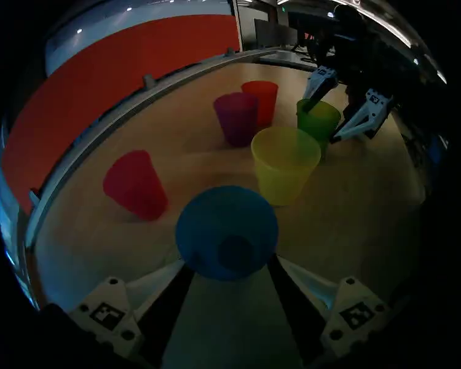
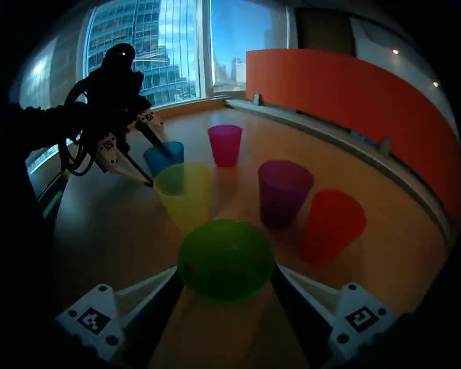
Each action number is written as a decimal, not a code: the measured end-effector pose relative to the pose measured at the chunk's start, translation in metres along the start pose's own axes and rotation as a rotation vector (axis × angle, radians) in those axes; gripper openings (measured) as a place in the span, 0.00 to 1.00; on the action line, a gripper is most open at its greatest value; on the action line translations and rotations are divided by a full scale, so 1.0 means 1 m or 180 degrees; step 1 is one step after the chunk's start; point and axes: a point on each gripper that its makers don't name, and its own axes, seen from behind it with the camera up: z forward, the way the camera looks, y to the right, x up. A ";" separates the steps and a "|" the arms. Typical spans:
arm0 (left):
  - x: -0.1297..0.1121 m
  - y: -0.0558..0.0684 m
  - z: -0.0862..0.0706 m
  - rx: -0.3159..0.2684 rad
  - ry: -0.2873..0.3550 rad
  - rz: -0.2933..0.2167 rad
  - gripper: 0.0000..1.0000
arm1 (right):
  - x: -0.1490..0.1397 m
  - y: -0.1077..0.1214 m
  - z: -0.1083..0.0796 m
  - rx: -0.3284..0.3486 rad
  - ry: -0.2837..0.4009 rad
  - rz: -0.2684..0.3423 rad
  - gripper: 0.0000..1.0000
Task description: Pour water
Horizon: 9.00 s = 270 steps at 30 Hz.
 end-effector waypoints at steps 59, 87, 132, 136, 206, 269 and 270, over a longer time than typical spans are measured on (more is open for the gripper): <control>0.029 -0.080 -0.157 0.1708 0.1586 -0.1133 0.85 | 0.077 0.058 -0.149 -0.1902 0.1359 0.0573 1.00; 0.049 -0.086 -0.190 0.2486 0.2506 -0.1516 0.85 | 0.095 0.097 -0.193 -0.2744 0.2326 0.0718 1.00; -0.009 -0.095 -0.153 0.2951 0.2334 -0.1602 0.85 | 0.051 0.110 -0.191 -0.2908 0.2195 0.1070 0.99; -0.009 -0.095 -0.151 0.2931 0.2337 -0.1628 0.85 | 0.051 0.110 -0.193 -0.2912 0.2201 0.1074 0.99; -0.012 -0.093 -0.143 0.2835 0.2307 -0.1672 0.85 | 0.033 0.123 -0.180 -0.3104 0.2093 0.0798 0.99; -0.011 -0.093 -0.144 0.2835 0.2307 -0.1672 0.85 | 0.012 0.134 -0.144 -0.2984 0.2011 0.0949 0.99; -0.011 -0.093 -0.143 0.2835 0.2307 -0.1672 0.85 | 0.012 0.134 -0.144 -0.2987 0.2008 0.0944 0.99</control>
